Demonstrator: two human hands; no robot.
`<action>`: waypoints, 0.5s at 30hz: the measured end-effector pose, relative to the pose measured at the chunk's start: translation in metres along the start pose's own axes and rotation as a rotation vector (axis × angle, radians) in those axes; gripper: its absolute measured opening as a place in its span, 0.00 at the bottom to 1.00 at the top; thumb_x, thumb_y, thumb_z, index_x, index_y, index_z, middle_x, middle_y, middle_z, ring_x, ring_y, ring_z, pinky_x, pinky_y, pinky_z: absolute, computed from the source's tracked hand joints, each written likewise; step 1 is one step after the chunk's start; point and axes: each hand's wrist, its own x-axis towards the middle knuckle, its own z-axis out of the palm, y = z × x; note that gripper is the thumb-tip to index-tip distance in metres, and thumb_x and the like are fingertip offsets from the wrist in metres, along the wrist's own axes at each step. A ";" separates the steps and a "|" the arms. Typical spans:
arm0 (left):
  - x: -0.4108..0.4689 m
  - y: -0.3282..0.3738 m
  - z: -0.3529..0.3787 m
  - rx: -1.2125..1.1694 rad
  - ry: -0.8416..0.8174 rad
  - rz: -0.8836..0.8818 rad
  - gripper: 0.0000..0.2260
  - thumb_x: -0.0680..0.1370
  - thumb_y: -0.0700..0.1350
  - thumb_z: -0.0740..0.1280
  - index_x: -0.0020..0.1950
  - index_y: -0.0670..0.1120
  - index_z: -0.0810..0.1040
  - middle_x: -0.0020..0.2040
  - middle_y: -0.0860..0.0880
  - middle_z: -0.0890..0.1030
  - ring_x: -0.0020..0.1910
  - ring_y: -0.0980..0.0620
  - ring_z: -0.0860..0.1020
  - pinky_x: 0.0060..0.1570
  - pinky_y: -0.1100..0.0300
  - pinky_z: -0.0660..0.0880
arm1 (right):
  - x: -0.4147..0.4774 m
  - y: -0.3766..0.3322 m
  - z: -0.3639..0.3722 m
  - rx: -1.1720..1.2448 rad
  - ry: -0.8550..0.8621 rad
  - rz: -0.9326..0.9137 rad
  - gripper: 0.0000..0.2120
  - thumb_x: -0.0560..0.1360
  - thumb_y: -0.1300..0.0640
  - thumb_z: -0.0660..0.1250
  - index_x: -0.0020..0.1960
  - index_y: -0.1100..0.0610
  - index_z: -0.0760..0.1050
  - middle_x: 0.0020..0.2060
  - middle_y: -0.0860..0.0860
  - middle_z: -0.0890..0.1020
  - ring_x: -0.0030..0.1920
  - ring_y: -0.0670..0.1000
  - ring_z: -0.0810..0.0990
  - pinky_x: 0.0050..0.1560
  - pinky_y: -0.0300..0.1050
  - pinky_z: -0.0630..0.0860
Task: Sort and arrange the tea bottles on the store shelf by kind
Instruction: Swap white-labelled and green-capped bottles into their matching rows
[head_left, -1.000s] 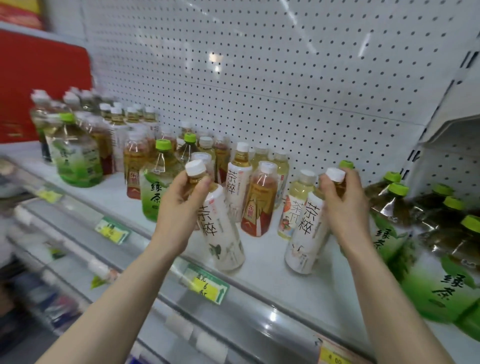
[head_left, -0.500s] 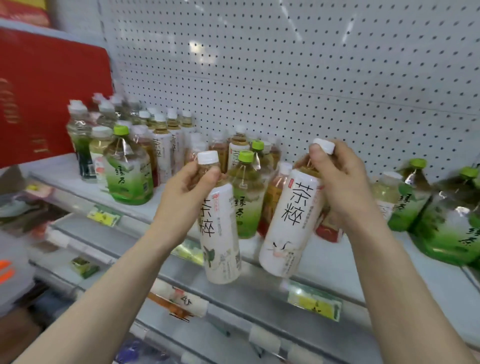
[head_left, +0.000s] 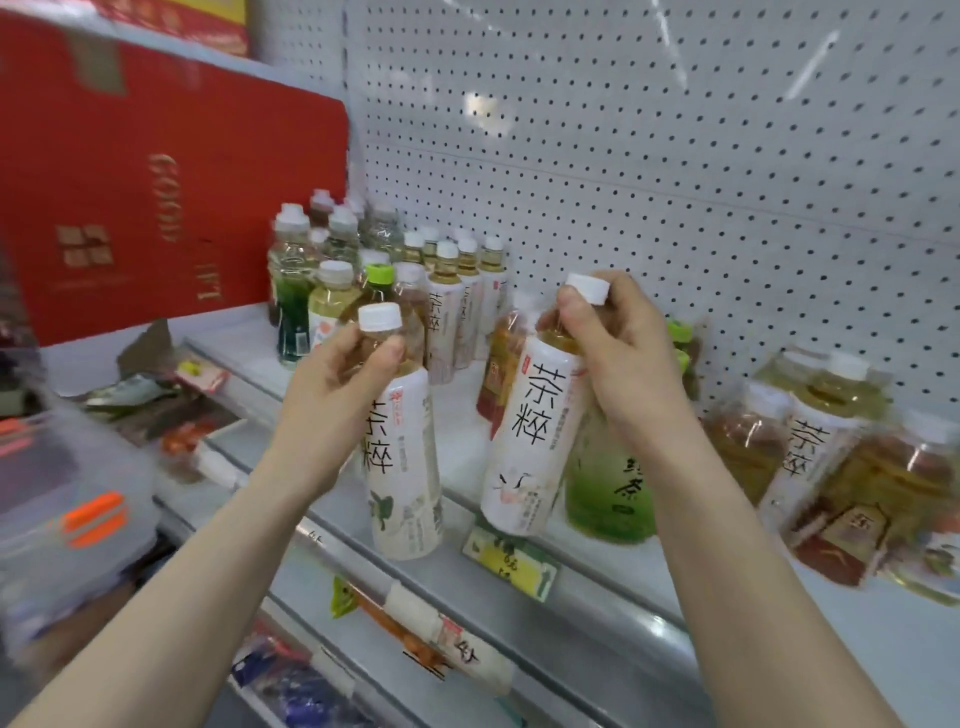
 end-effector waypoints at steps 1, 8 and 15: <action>0.004 -0.003 -0.010 0.014 0.007 0.000 0.13 0.76 0.53 0.65 0.55 0.49 0.81 0.50 0.49 0.85 0.51 0.50 0.83 0.53 0.52 0.77 | 0.005 0.003 0.012 -0.007 -0.001 -0.008 0.07 0.79 0.48 0.65 0.52 0.50 0.75 0.46 0.52 0.85 0.47 0.53 0.85 0.53 0.61 0.80; 0.056 -0.032 -0.068 -0.042 0.035 -0.026 0.06 0.80 0.47 0.64 0.53 0.51 0.80 0.50 0.46 0.84 0.49 0.52 0.80 0.52 0.53 0.75 | 0.053 0.030 0.086 -0.133 0.087 -0.003 0.08 0.78 0.48 0.67 0.54 0.48 0.74 0.46 0.46 0.84 0.48 0.47 0.83 0.51 0.49 0.79; 0.100 -0.059 -0.117 -0.017 -0.091 -0.027 0.15 0.75 0.54 0.65 0.56 0.48 0.80 0.51 0.49 0.85 0.53 0.47 0.82 0.57 0.48 0.77 | 0.104 0.074 0.150 -0.296 0.198 0.131 0.09 0.80 0.51 0.65 0.57 0.53 0.71 0.44 0.43 0.79 0.48 0.48 0.79 0.51 0.48 0.77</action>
